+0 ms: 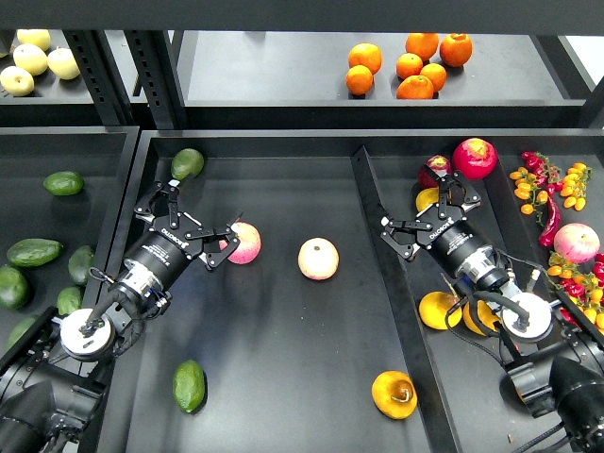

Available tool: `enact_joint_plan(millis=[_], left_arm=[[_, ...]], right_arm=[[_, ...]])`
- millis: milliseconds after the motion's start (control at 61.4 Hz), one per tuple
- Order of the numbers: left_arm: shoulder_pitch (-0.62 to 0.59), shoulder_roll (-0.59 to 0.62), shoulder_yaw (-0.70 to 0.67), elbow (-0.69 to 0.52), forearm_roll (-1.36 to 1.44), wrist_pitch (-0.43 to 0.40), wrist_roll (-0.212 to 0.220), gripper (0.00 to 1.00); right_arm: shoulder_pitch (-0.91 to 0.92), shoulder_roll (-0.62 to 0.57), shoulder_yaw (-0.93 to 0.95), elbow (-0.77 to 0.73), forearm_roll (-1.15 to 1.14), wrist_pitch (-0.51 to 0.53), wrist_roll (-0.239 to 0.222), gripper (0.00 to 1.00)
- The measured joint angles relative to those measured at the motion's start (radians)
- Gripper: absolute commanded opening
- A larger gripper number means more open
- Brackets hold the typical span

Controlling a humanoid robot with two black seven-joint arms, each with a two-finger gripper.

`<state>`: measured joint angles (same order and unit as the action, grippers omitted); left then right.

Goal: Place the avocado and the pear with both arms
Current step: 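Move the left gripper toward the green avocado nearest the robot, then lower the left gripper over the green avocado and close on it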

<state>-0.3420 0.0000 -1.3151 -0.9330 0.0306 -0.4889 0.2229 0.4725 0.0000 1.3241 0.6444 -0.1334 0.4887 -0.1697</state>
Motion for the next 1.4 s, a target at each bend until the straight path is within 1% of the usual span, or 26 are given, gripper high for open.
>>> enact_joint_plan(millis=[81,261,456,586,619,668,749,782,798,814,863,929,1010,1189,1401], left_arm=[[0.000,0.000,-0.002,0.003,0.004,0.000,-0.008,0.99],[0.001,0.000,-0.002,0.005,0.021,0.000,-0.005,0.99],[-0.001,0.000,-0.002,-0.005,0.016,0.000,-0.010,0.99],[-0.002,0.000,-0.002,-0.005,0.014,0.000,0.009,0.99],[-0.003,0.000,-0.003,-0.005,0.014,0.000,0.021,0.99],[-0.007,0.000,-0.006,-0.005,0.014,0.000,0.062,0.99],[-0.019,0.000,-0.006,-0.007,0.013,0.000,0.176,0.99],[-0.029,0.000,-0.003,-0.008,0.012,0.000,0.215,0.99],[-0.035,0.000,-0.001,-0.008,0.011,0.000,0.228,0.99],[-0.058,0.000,0.010,-0.010,0.010,0.000,0.251,0.99],[-0.078,0.000,0.022,-0.012,0.008,0.000,0.259,0.99],[-0.122,0.015,0.082,-0.009,0.006,0.001,0.264,0.99],[-0.183,0.105,0.199,-0.007,-0.013,0.001,0.266,0.98],[-0.275,0.304,0.471,-0.013,-0.055,0.001,0.266,0.98],[-0.369,0.466,0.756,-0.044,-0.045,0.000,0.266,0.98]], right_arm=[[0.000,0.000,0.000,0.000,0.000,0.000,0.000,1.00],[0.000,0.000,0.001,0.000,0.000,0.000,0.000,1.00],[0.000,0.000,0.001,0.001,0.001,0.000,0.001,1.00],[0.000,0.000,0.002,0.001,0.001,0.000,0.001,1.00],[0.000,0.000,0.002,0.001,0.002,0.000,0.001,1.00],[0.000,0.000,0.003,0.001,0.002,0.000,0.001,1.00],[0.000,0.000,0.003,0.001,0.002,0.000,0.001,1.00],[0.000,0.000,0.003,0.002,0.002,0.000,0.001,1.00],[0.000,0.000,0.003,0.002,0.001,0.000,0.001,1.00],[0.000,0.000,0.003,0.002,0.002,0.000,0.001,1.00],[0.000,0.000,0.003,0.004,0.002,0.000,0.001,1.00],[0.000,0.000,0.004,0.008,0.001,0.000,0.001,1.00],[0.000,0.000,0.006,0.011,0.001,0.000,0.001,1.00],[-0.001,0.000,0.006,0.012,0.000,0.000,0.001,1.00],[-0.004,0.000,0.006,0.012,0.000,0.000,0.001,1.00]])
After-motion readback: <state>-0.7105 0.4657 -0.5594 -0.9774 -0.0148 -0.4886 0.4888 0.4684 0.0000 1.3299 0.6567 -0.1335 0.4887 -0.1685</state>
